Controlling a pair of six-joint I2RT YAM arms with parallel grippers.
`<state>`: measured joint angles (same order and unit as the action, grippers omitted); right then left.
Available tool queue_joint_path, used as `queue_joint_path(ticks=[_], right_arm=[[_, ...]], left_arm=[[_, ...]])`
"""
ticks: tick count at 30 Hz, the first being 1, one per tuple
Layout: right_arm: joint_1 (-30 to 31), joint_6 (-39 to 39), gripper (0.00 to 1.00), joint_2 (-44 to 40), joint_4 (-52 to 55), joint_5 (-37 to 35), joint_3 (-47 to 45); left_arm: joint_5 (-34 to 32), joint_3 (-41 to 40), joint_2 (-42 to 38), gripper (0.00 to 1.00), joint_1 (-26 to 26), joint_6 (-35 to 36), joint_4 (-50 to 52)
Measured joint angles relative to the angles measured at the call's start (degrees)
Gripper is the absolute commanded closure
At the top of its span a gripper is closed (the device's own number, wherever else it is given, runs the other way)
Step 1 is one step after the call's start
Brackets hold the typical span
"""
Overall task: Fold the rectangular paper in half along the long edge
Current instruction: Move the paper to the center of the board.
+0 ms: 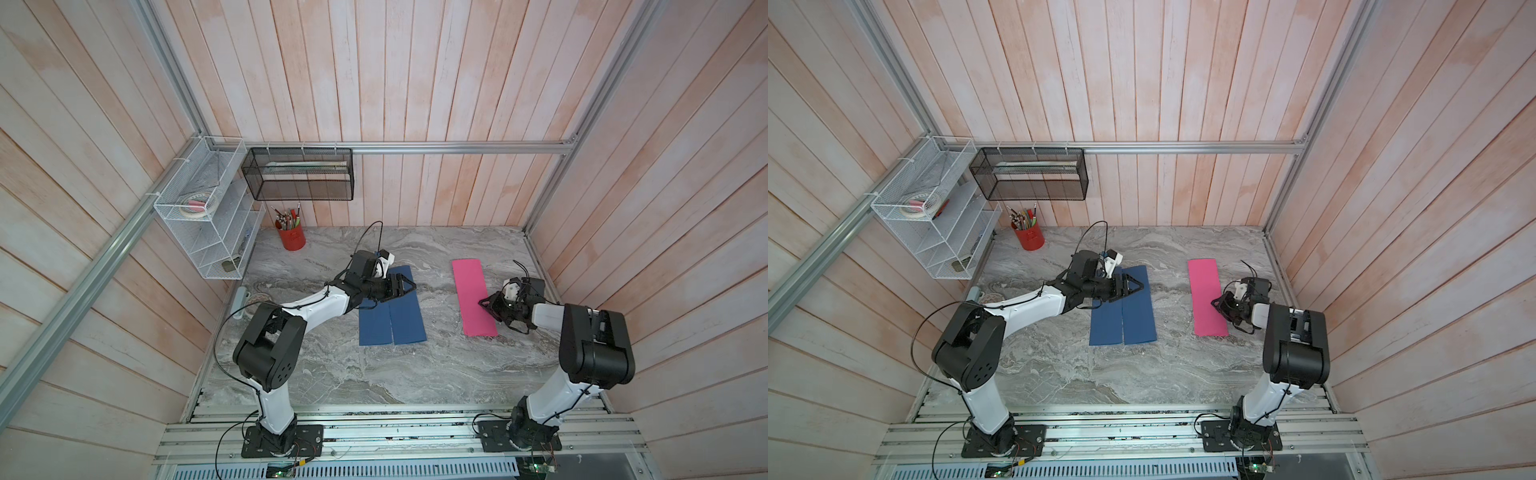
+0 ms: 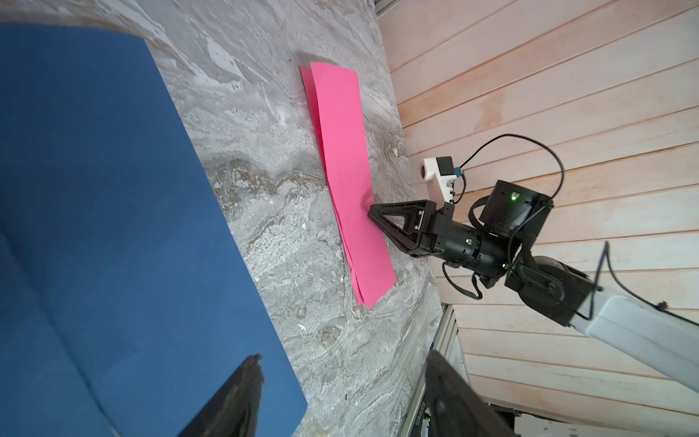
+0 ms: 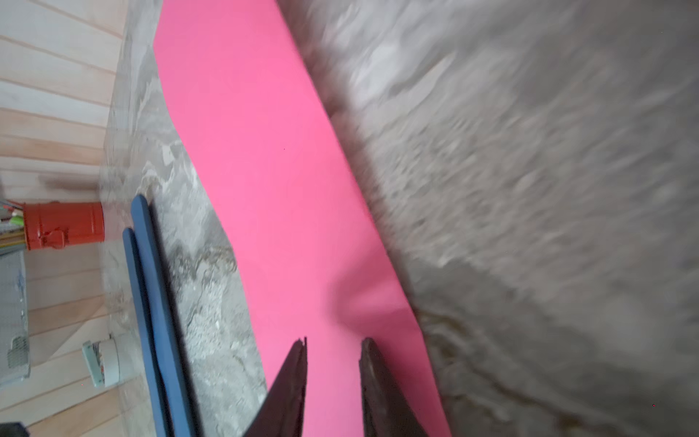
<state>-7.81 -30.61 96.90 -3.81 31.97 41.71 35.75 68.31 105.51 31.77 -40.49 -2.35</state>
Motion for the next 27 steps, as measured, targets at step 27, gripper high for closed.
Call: queue_joint_path(ticks=[27], right_arm=[[24.02, -21.79, 0.73, -11.26, -5.77, 1.57, -13.35]], left_arm=[[-0.09, 13.20, 14.14, 0.66, 8.07, -2.51, 1.36]])
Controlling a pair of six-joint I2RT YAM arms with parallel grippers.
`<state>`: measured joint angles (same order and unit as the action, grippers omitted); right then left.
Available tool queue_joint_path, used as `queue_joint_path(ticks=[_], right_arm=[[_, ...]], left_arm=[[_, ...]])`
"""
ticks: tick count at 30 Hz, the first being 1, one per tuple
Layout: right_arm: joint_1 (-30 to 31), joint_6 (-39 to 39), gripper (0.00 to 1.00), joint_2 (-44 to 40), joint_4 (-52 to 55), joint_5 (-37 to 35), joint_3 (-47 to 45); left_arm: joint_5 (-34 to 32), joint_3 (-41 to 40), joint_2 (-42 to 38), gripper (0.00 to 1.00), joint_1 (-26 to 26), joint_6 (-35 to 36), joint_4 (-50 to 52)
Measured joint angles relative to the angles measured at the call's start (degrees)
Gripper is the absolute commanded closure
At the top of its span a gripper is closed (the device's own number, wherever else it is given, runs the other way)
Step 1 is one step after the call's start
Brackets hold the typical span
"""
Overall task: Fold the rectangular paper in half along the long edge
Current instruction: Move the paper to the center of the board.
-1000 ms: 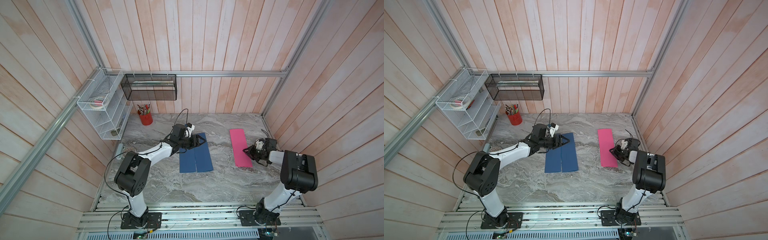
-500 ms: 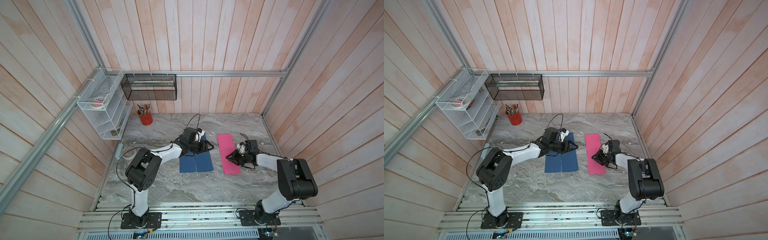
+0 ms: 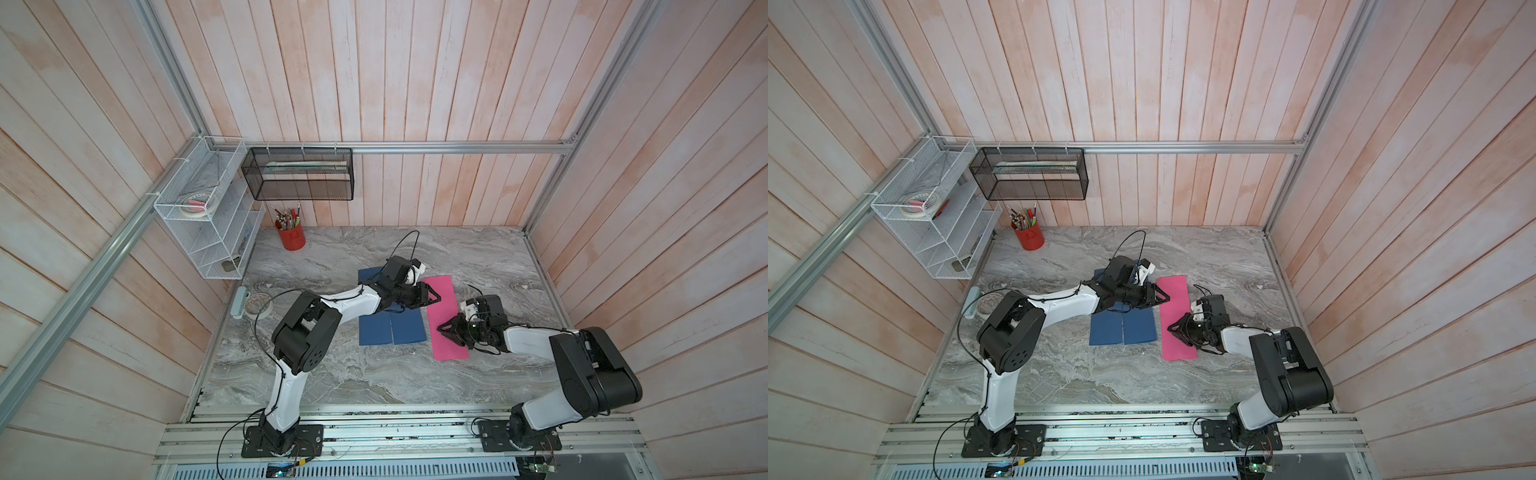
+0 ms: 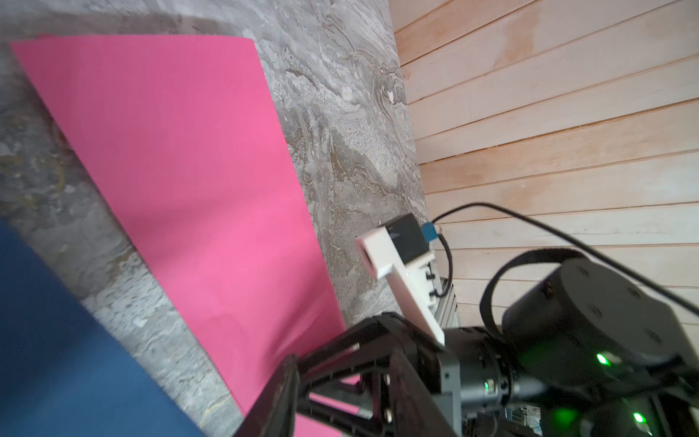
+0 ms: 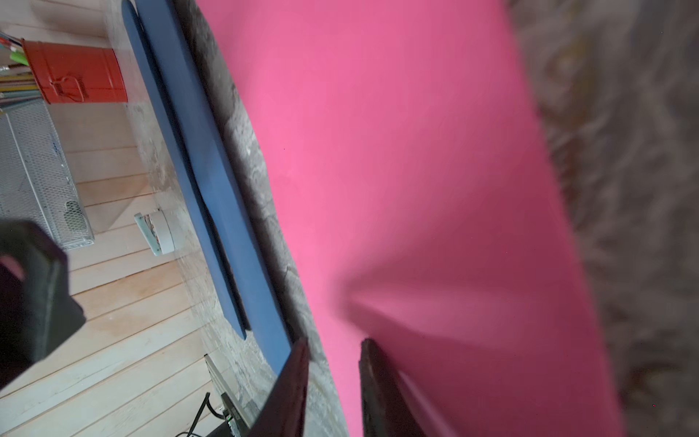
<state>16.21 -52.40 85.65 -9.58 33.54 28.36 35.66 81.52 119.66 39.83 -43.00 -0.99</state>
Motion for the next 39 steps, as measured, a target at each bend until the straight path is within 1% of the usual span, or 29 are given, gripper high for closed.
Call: queue_joint_path(ticks=[1, 3, 5, 11, 16, 19, 21, 25, 27, 29, 31, 33, 34, 39], right_arm=[[0.44, -0.66, 0.73, -0.94, -0.11, -0.20, -0.48], [0.76, -2.29, 0.72, -2.89, -0.39, -0.35, -1.49], [0.83, -3.39, 0.72, -3.96, -0.83, -0.57, -2.05], [1.18, -4.39, 0.72, -4.35, -1.11, -0.68, -2.36], [1.16, -3.98, 0.72, -4.35, -1.51, -0.63, -2.19], [-0.04, -0.68, 0.68, -4.33, 1.55, -0.98, 0.76], [-2.99, 2.99, 0.65, -3.72, 4.61, -1.40, 5.62], [-13.16, 9.38, 0.59, 1.84, 5.22, 0.66, 15.93], [-17.77, 12.17, 0.58, 6.93, 5.18, 2.32, 20.28], [-20.04, 15.15, 0.55, 13.42, 6.49, 3.93, 25.00], [-20.33, 17.92, 0.54, 20.04, 7.65, 5.01, 29.16], [-19.63, 20.02, 0.53, 25.31, 8.15, 5.55, 31.12], [-19.52, 20.72, 0.53, 26.53, 7.54, 7.85, 31.32], [-17.84, 22.64, 0.49, 27.65, 5.29, 10.27, 31.80]], left_arm=[[-0.07, 0.44, 0.74, 0.68, 0.07, -0.07, 0.17], [-0.15, 0.72, 2.23, 0.77, 0.09, -0.07, 0.46], [-0.13, 0.87, 3.82, 0.82, 0.09, -0.37, 0.76], [-0.02, 1.88, 9.64, 0.88, 0.04, -1.42, 0.98], [0.52, 2.99, 10.47, 0.93, -0.02, -2.03, 0.13], [0.50, 3.58, 11.15, 0.96, 0.00, -2.03, 0.11], [0.74, 3.61, 11.63, 0.98, -0.02, -2.08, 0.02], [0.96, 3.61, 11.67, 1.00, -0.02, -2.05, -0.07], [0.98, 3.61, 11.72, 1.00, -0.02, -2.08, -0.11], [1.01, 3.61, 11.72, 1.00, -0.02, -2.08, -0.13], [1.16, 3.61, 11.80, 1.00, -0.02, -2.08, -0.26], [1.31, 3.61, 11.85, 1.00, -0.04, -2.05, -0.37], [1.38, 3.58, 11.87, 1.00, -0.02, -2.08, -0.35], [1.44, 3.61, 11.93, 1.00, -0.02, -2.03, -0.42]])
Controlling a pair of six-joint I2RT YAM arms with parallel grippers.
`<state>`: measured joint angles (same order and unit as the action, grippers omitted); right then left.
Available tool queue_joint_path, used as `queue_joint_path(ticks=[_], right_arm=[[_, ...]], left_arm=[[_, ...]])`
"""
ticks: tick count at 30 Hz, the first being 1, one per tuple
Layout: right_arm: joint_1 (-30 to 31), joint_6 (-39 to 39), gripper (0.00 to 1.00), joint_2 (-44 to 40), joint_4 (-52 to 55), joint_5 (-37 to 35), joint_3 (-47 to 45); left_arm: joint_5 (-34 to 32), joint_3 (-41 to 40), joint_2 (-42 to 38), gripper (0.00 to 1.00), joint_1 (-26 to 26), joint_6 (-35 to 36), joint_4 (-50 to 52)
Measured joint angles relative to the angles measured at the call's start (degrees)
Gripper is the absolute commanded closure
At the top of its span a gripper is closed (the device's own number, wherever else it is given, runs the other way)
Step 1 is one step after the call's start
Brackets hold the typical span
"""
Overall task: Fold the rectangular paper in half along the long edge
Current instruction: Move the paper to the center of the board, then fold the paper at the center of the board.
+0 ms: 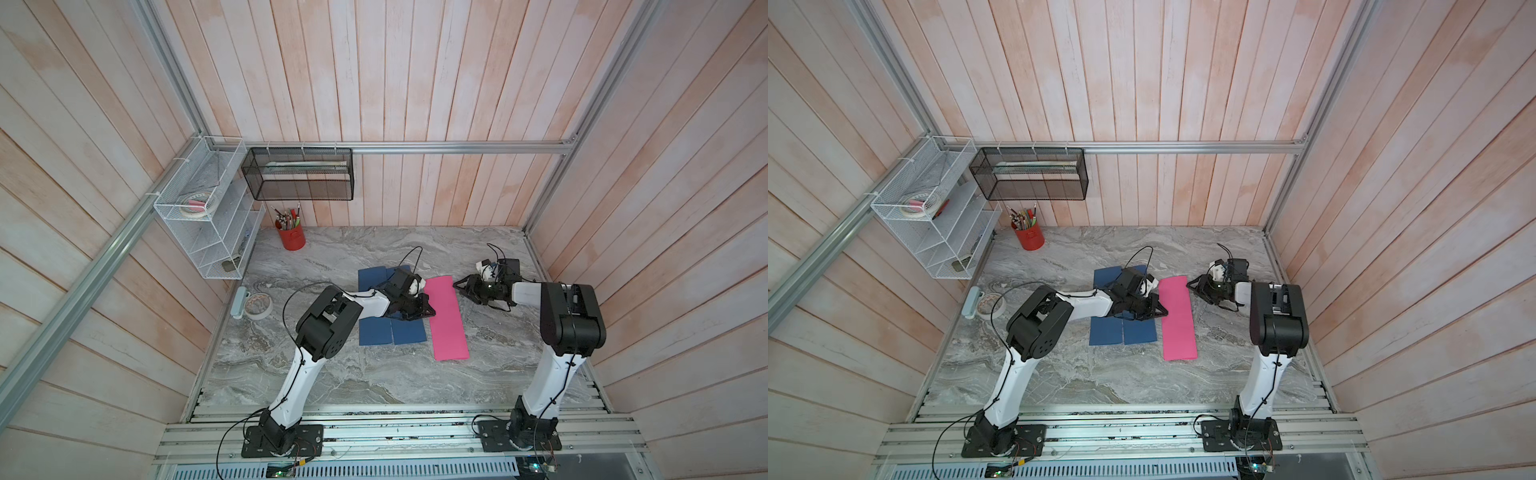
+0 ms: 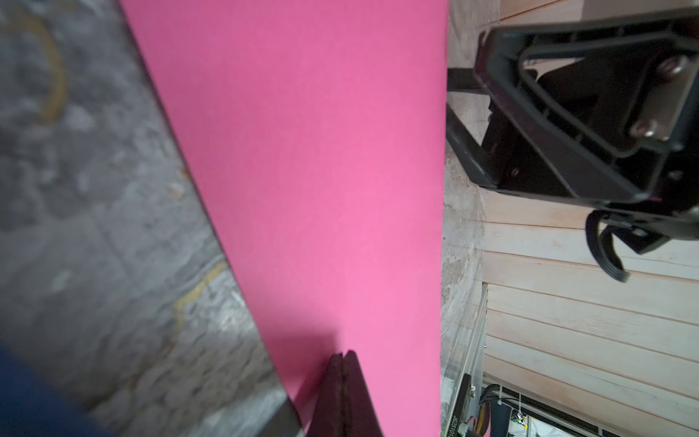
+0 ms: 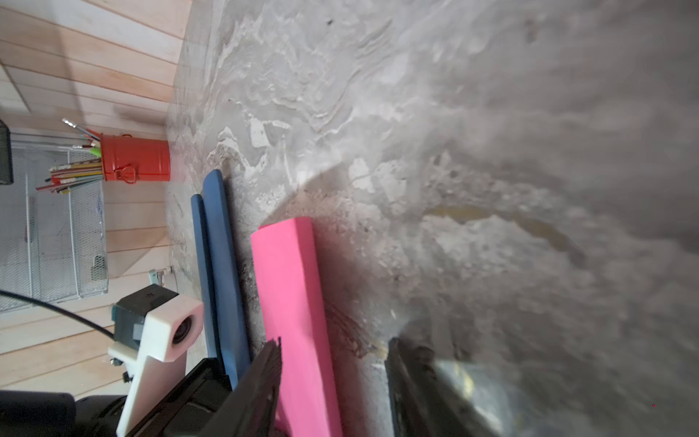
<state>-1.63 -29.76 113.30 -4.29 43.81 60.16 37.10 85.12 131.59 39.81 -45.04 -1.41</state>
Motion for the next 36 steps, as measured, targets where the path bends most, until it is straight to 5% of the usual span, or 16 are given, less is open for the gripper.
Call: queue_joint_path(ticks=[13, 15, 19, 25, 30, 36], right_arm=[[5.20, 0.33, 0.54, 4.90, -3.28, 2.78, 4.50], [5.35, 0.55, 0.63, 5.01, -3.28, 2.54, 4.50], [5.33, 0.85, 1.00, 5.70, -2.58, 1.11, 4.33], [5.29, -0.20, 1.00, 5.40, -3.87, 0.17, 2.95], [5.14, -1.90, 0.66, 3.82, -6.45, 2.38, 0.28], [5.20, -3.32, 0.64, -2.93, -9.40, 5.55, -10.34]], left_arm=[[0.28, -0.02, 0.11, 1.00, -0.07, 0.00, -0.17], [0.35, -0.07, 0.11, 1.00, -0.11, 0.00, -0.31], [0.42, -0.20, 0.11, 1.00, -0.17, 0.02, -0.55], [0.63, -0.61, 0.11, 1.00, -0.31, 0.02, -1.16], [1.05, -1.01, 0.11, 1.00, -0.42, 0.00, -1.90], [1.51, -1.90, 0.11, 1.00, -0.63, -0.02, -3.54]])
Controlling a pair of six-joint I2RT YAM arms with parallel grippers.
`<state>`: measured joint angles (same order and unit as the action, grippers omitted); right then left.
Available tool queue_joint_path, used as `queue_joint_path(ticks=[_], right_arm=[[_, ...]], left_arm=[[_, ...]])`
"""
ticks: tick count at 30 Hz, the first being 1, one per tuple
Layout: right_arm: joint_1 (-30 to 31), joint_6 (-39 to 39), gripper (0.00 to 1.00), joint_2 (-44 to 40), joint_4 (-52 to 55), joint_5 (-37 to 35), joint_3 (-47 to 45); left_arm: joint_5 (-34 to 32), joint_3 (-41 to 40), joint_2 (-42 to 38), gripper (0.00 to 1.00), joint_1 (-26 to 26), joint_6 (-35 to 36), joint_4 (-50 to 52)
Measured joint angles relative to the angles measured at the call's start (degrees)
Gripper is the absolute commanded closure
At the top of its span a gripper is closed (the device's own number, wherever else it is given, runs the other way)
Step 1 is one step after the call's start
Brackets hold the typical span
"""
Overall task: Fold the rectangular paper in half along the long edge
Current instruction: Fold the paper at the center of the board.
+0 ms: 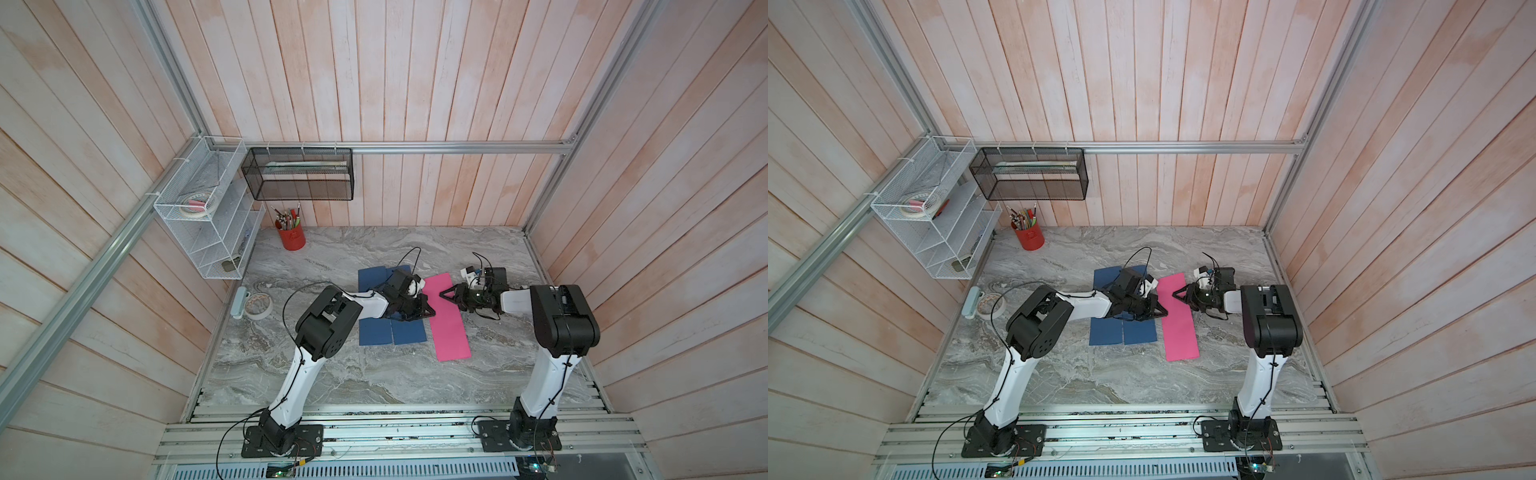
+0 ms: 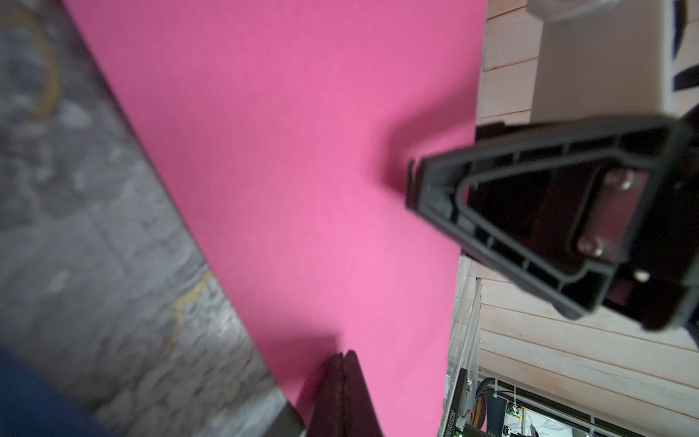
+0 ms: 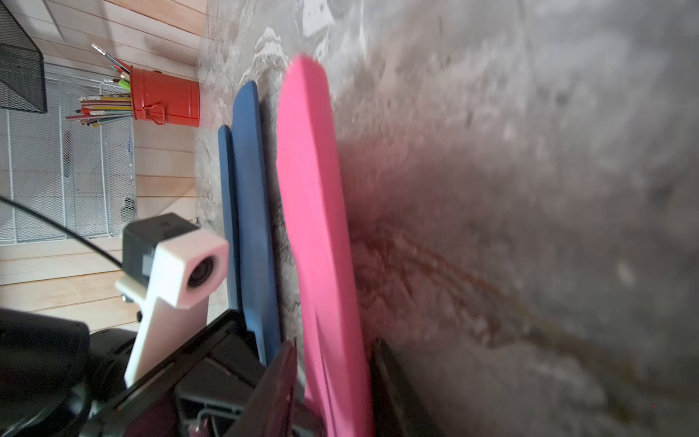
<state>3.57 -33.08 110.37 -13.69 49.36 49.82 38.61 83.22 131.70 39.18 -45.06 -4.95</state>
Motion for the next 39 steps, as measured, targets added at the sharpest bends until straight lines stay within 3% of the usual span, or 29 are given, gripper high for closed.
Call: queue_joint_path(ticks=[2, 4, 11, 12, 13, 17, 26, 31, 38, 39], right_arm=[[0.11, -0.26, 0.76, -2.16, -0.72, 0.48, -3.45], [0.26, -0.46, 1.00, -3.87, -0.79, 0.15, -6.47], [0.63, -2.58, 0.98, -6.69, -3.10, -1.68, -11.67], [0.63, -3.02, 0.80, -6.78, -3.26, -1.70, -11.82], [0.63, -3.50, 0.74, -6.78, -3.37, -1.60, -11.96], [0.76, -4.61, 0.62, -9.07, -5.01, 0.07, -13.84], [4.68, -6.88, 0.66, -20.17, -2.71, -1.60, -23.17], [6.54, -8.20, 1.00, -25.57, -1.38, -3.87, -26.69], [6.54, -8.92, 1.00, -29.03, 0.94, -7.13, -28.59], [6.54, -8.98, 0.83, -29.27, 1.29, -7.15, -28.59]], left_arm=[[0.15, -0.24, 0.00, 1.00, -0.04, -0.02, -0.44], [0.20, -0.42, 0.00, 1.00, -0.09, -0.02, -0.74], [1.11, -1.01, 0.00, 1.00, -0.09, -0.04, -1.60], [1.16, -1.07, 0.00, 1.00, -0.07, -0.04, -1.75], [1.16, -1.09, 0.00, 1.00, -0.07, -0.07, -1.77], [1.14, -1.22, -0.02, 1.00, -0.07, -0.26, -1.99], [1.14, -1.22, -0.02, 1.00, -0.11, -0.33, -1.99], [1.16, -1.22, -0.02, 1.00, -0.11, -0.44, -1.99], [1.18, -1.22, -0.02, 1.00, -0.11, -0.44, -1.99], [1.18, -1.22, 0.00, 1.00, -0.11, -0.42, -1.97]])
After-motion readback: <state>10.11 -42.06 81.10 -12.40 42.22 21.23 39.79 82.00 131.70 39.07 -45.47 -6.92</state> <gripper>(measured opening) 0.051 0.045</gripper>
